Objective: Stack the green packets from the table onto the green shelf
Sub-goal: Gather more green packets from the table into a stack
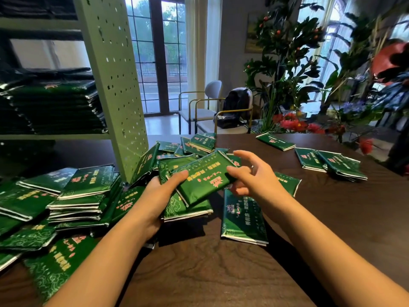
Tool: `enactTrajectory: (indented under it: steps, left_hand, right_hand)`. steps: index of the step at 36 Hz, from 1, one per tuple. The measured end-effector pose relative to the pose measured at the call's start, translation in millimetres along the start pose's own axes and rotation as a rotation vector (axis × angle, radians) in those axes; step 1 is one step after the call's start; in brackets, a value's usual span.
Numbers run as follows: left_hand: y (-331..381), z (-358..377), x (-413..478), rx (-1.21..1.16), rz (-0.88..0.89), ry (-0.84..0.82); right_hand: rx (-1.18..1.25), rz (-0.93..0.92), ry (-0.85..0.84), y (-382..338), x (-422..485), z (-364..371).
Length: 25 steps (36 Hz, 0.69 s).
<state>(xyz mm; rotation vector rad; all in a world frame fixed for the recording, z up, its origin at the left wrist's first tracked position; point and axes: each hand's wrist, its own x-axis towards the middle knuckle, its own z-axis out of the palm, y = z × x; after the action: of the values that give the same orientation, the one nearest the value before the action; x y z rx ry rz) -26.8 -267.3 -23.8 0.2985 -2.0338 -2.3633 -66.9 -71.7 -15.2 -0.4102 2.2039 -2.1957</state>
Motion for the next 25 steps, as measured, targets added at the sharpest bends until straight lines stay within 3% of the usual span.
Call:
enactTrajectory:
  steps: [5,10,15,20,23,25]
  left_hand:
    - [2.6,3.4,-4.2,0.003,-0.077,-0.076]
    - [-1.2,0.4,0.8,0.029,-0.174,-0.105]
    - [-4.2,1.8,-5.3,0.086,-0.225,-0.150]
    - [-2.5,17.3,-7.1,0.058,-0.156,-0.199]
    - [-5.2,21.1,-3.0,0.049,-0.052,-0.196]
    - [-7.3,18.7,-4.6,0.055,-0.082,-0.240]
  right_hand:
    - [0.137,-0.118,0.130,-1.6,2.5,3.4]
    - [0.327,-0.065,0.142,-3.4,8.2,-7.8]
    - [0.080,-0.095,0.035,-4.3,2.1,-3.9]
    - [-0.084,-0.195,-0.101,-3.0,-5.3,6.6]
    - [-0.125,-0.251,-0.089,0.8,-4.0,10.2]
    - [-0.138,-0.290,-0.053,3.7,-3.0,12.0]
